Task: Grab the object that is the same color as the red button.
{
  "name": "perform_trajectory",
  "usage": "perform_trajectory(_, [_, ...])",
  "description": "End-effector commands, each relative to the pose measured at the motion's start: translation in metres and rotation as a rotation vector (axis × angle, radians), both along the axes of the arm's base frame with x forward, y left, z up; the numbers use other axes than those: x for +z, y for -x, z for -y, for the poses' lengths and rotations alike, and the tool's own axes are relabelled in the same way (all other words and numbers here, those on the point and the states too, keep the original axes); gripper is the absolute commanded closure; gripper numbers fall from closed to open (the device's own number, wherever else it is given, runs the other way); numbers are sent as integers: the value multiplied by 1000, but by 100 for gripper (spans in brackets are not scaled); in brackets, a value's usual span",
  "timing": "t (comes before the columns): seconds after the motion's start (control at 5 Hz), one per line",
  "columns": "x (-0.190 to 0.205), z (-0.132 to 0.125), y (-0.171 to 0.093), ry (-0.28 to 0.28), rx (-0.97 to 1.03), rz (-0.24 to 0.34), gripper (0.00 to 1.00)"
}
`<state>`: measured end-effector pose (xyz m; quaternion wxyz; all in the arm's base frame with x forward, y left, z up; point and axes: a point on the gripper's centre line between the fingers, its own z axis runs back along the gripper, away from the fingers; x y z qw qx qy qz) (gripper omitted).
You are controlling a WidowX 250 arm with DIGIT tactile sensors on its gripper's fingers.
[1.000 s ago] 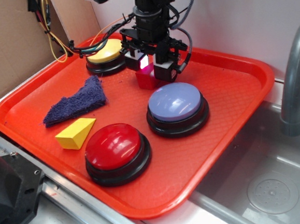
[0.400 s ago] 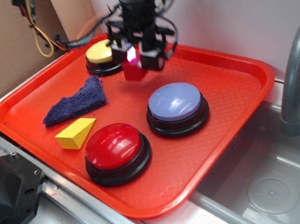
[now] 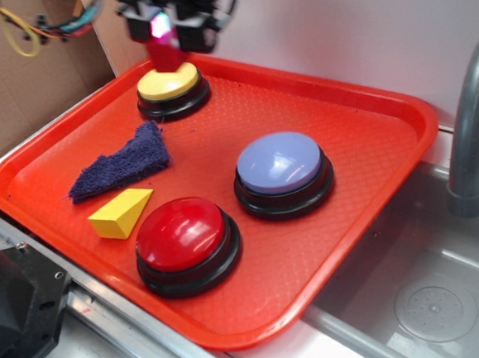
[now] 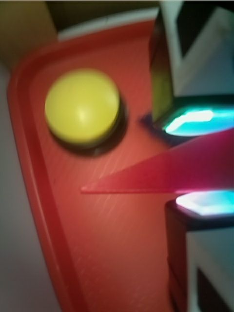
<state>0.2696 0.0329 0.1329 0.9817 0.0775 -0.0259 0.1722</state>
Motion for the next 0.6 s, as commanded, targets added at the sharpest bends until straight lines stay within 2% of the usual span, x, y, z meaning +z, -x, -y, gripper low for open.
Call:
perform_trajectory(0.0, [29,-15,40,-39,-23,85,100])
perform_trajectory(0.2, [28,-16,54,-14,-10,109,100])
perform_trajectory(0.4, [26,-18,65,-16,10,114,100])
